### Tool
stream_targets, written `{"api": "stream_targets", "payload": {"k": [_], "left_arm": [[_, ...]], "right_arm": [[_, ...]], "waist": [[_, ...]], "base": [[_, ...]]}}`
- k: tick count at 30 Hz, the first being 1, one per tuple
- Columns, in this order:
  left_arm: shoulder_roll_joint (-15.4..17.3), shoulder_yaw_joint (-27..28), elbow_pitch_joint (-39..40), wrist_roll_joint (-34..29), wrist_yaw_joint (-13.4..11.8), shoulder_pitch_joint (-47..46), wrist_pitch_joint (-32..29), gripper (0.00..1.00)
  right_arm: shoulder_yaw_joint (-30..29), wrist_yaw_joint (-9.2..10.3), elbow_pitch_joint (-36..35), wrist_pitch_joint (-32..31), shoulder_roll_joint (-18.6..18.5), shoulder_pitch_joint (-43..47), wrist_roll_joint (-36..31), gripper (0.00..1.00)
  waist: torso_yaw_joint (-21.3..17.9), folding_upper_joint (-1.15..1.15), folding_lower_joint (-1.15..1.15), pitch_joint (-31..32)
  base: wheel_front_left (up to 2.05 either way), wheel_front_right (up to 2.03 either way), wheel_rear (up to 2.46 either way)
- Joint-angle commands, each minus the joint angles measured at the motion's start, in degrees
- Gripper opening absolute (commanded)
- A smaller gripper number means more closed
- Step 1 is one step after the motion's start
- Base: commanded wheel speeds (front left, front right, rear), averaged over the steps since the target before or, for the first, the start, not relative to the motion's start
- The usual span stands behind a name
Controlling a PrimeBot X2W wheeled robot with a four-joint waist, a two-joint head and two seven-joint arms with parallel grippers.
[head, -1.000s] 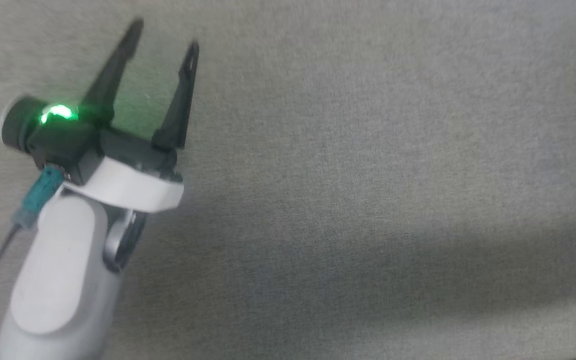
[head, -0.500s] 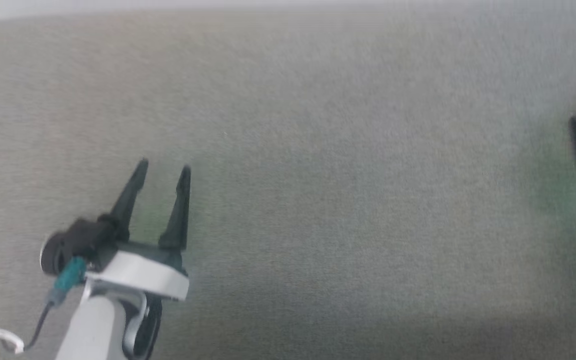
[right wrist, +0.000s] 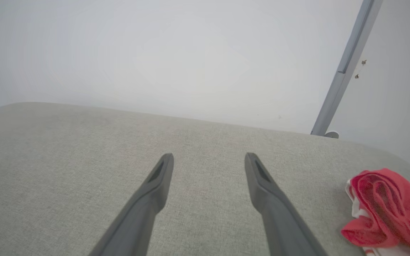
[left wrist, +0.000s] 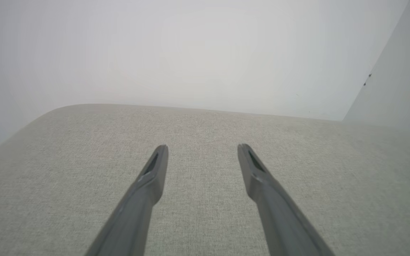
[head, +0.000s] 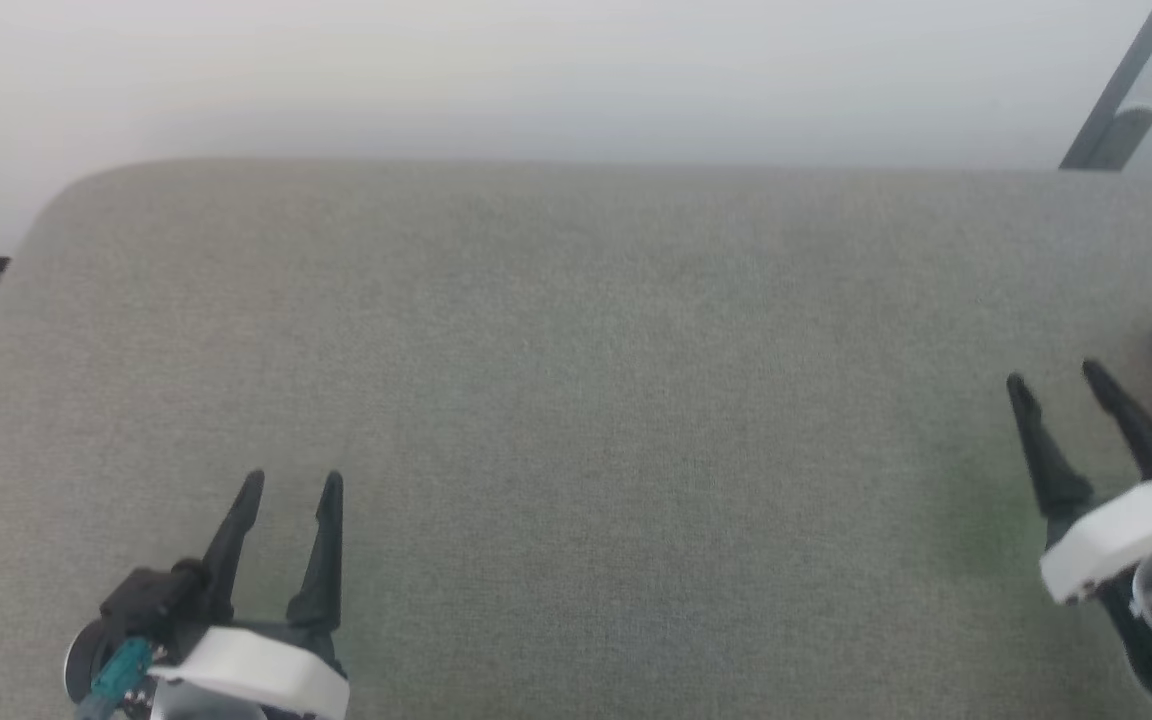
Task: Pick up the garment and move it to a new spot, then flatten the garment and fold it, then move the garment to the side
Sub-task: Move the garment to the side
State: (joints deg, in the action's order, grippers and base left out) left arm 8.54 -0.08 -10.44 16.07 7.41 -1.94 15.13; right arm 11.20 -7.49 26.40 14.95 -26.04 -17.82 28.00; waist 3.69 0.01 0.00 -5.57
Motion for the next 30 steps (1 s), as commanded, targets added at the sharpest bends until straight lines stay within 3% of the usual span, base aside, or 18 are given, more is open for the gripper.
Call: {"api": "stream_targets", "payload": {"k": [1,15,30], "left_arm": [[0.2,0.2,0.1,-0.1,0.1,0.9,0.0,1.0],[0.6,2.8,6.2,-0.9,0.1,8.9,0.0,1.0],[-0.4,3.2,7.7,-1.3,0.1,9.5,0.0,1.0]], "right_arm": [[-0.2,0.01,-1.0,0.3,0.4,1.7,-0.5,1.0],[-9.2,0.0,-13.7,0.3,4.1,16.7,-2.8,1.0],[-12.7,0.0,-18.2,-1.2,7.2,19.7,-3.9,1.0]], "waist": [[0.6,-0.01,0.0,1.6],[0.0,-0.01,0.0,5.0],[0.2,-0.01,0.0,4.9]], "base": [[0.0,0.0,0.0],[0.0,0.0,0.0],[0.0,0.0,0.0]]}}
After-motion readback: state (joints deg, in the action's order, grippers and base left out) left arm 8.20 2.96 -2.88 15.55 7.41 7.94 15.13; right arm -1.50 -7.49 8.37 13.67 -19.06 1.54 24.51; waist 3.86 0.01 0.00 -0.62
